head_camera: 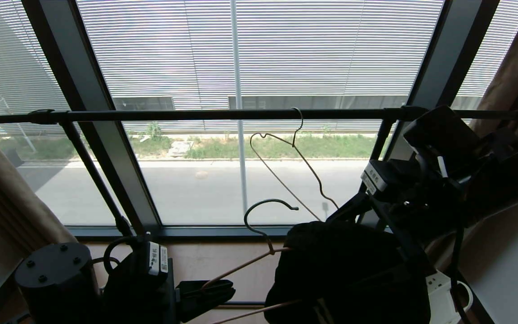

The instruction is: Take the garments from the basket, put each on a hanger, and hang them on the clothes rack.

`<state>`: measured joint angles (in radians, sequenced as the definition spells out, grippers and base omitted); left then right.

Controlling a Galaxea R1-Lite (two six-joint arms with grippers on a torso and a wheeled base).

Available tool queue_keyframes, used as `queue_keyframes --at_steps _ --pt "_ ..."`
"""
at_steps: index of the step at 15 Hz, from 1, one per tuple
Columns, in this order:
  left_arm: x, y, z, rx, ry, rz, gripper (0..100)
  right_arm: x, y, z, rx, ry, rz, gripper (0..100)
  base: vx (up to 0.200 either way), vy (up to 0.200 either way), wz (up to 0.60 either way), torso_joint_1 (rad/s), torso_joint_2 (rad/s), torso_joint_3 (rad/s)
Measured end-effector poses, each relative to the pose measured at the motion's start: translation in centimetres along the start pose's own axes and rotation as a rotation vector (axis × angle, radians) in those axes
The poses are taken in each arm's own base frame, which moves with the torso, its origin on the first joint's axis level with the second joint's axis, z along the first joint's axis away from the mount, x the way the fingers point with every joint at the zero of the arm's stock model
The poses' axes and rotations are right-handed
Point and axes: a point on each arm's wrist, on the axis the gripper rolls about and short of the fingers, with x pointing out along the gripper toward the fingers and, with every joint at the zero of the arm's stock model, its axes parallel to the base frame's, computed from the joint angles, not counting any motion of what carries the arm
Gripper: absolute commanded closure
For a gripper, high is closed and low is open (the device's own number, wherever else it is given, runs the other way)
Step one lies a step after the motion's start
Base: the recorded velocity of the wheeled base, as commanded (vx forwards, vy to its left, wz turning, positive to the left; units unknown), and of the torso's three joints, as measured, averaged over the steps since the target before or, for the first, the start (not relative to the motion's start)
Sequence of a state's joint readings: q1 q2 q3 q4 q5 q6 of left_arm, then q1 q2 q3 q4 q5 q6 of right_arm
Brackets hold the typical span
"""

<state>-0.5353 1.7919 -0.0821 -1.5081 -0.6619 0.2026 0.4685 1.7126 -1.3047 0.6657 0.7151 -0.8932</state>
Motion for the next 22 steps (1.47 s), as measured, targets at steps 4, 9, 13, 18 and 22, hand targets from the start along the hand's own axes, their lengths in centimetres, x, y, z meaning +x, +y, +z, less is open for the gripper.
queue_keyframes --at_steps 4,9,13,18,22 --pt "0.1 0.0 0.0 0.002 -0.002 -0.001 100 0.9 -0.4 -0.1 0.009 0.01 0.02 0 0.0 0.0 0.0 0.0 0.0 0.0" --pt "0.1 0.1 0.1 0.01 -0.01 0.003 100 1.5 -0.5 0.1 0.014 0.018 0.034 100 0.0 0.0 0.0 0.0 0.0 0.0" --pt "0.1 0.1 0.1 0.01 -0.011 0.003 100 1.6 -0.6 0.0 0.015 0.019 0.037 100 0.0 0.0 0.0 0.0 0.0 0.0" --pt "0.2 0.2 0.0 0.009 -0.011 0.002 0 1.6 -0.6 0.1 0.015 0.021 0.035 100 0.0 0.0 0.0 0.0 0.0 0.0" --pt "0.1 0.2 0.0 0.008 -0.014 0.007 0 1.6 -0.6 0.1 0.013 0.027 0.028 100 0.0 0.0 0.0 0.0 0.0 0.0"
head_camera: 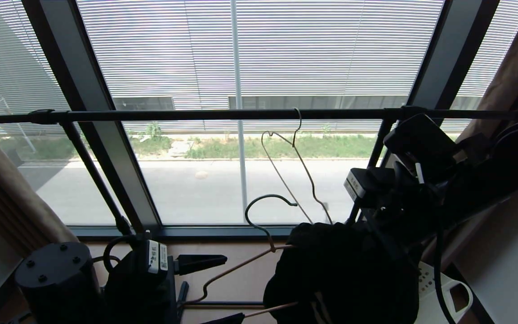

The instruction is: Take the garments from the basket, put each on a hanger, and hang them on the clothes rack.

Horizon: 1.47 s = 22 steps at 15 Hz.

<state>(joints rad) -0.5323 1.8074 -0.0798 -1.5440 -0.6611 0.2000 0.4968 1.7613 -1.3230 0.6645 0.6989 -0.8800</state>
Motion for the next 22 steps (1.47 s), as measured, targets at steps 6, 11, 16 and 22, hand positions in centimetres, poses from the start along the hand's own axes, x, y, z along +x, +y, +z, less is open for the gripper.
queue_keyframes --at_steps 6,11,16,22 --pt "-1.5 -0.3 0.3 -0.053 0.005 0.153 0 -1.3 0.6 0.6 0.042 -0.002 -0.05 100 0.0 0.0 0.0 0.0 0.0 0.0" --pt "-3.2 -0.4 1.5 -0.447 -0.095 0.275 0 -3.5 1.0 1.5 0.216 -0.053 -0.12 100 0.0 0.0 0.0 0.0 0.0 0.0" --pt "-3.3 -0.1 1.2 -0.852 -0.147 0.285 0 -5.9 2.2 0.4 0.245 -0.142 -0.121 100 0.0 0.0 0.0 0.0 0.0 0.0" --pt "-1.9 -0.6 -0.3 -1.041 -0.062 0.256 0 -6.3 2.9 -1.3 0.201 -0.272 -0.13 100 0.0 0.0 0.0 0.0 0.0 0.0"
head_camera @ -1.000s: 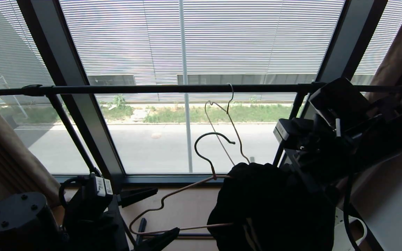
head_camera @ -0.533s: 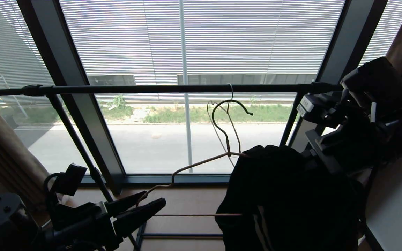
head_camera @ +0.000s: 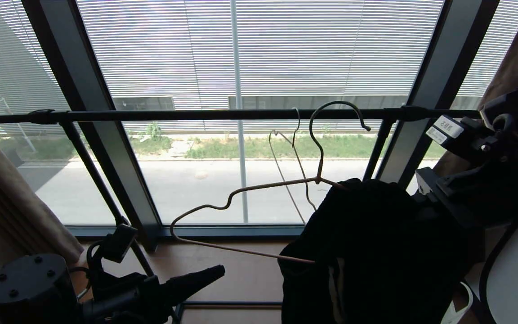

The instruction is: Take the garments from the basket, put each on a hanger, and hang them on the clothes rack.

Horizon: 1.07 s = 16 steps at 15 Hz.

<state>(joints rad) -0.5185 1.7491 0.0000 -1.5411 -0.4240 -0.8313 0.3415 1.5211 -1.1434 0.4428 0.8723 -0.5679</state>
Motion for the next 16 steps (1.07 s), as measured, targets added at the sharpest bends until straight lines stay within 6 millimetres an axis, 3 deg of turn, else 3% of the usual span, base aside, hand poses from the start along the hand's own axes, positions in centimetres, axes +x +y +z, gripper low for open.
queue_keyframes --at_steps 5,11,16 --pt "1.1 0.5 -1.0 -0.013 0.059 0.007 0 -0.6 0.9 -0.7 -0.011 -0.12 0.14 100 0.0 0.0 0.0 0.0 0.0 0.0" --pt "2.1 1.2 -1.9 -0.03 0.119 0.031 0 -0.6 1.7 -1.7 -0.045 -0.141 0.138 100 0.0 0.0 0.0 0.0 0.0 0.0" --pt "3.6 1.1 -2.2 -0.019 0.143 0.006 0 -0.7 2.7 -1.3 -0.076 -0.158 0.168 100 0.0 0.0 0.0 0.0 0.0 0.0"
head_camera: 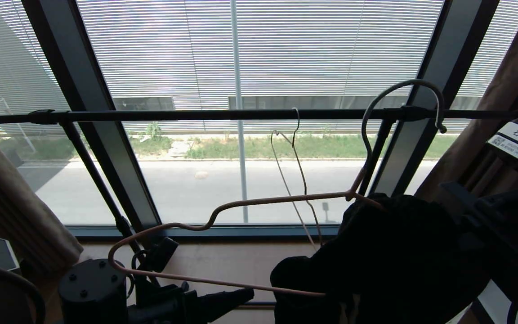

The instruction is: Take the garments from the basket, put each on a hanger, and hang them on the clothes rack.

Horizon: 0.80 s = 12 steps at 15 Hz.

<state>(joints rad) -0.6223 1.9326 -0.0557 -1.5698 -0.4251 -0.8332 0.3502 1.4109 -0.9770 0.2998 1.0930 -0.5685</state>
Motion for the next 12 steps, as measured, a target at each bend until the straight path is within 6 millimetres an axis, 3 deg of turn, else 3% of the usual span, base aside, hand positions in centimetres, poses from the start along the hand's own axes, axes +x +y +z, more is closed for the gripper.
queue_keyframes --at_steps 12 --pt "3.1 -0.4 -0.1 0.029 0.034 -0.052 0 1.0 1.1 0.8 -0.059 -0.011 0.061 100 0.0 0.0 0.0 0.0 0.0 0.0"
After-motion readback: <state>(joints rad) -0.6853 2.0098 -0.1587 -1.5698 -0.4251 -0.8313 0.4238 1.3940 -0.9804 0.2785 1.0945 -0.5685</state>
